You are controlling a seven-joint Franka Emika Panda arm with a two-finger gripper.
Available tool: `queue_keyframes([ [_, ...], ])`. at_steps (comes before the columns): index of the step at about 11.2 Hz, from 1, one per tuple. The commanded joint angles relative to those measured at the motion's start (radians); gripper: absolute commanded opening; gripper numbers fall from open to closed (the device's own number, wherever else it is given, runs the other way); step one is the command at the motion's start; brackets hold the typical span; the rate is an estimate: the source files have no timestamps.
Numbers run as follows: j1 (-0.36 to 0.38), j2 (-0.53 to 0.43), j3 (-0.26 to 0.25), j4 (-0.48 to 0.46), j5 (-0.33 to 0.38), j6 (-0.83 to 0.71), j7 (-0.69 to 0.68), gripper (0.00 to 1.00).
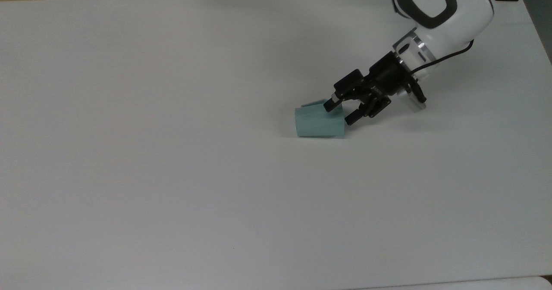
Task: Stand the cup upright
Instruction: 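Lower the gripper onto the cup rim and close on it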
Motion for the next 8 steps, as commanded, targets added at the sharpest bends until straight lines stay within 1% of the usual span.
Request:
queue_keyframes([
  [1,-0.019,0.025,0.017,-0.003,-0.041,0.033,0.005,1.00],
  [2,-0.019,0.025,0.017,-0.003,-0.041,0.033,0.005,0.99],
  [5,-0.016,0.025,0.017,-0.025,-0.042,0.022,0.003,0.88],
  [6,-0.012,0.024,0.017,-0.026,-0.041,0.013,0.002,0.86],
  [8,-0.001,0.024,0.017,-0.061,-0.062,-0.045,0.009,0.86],
])
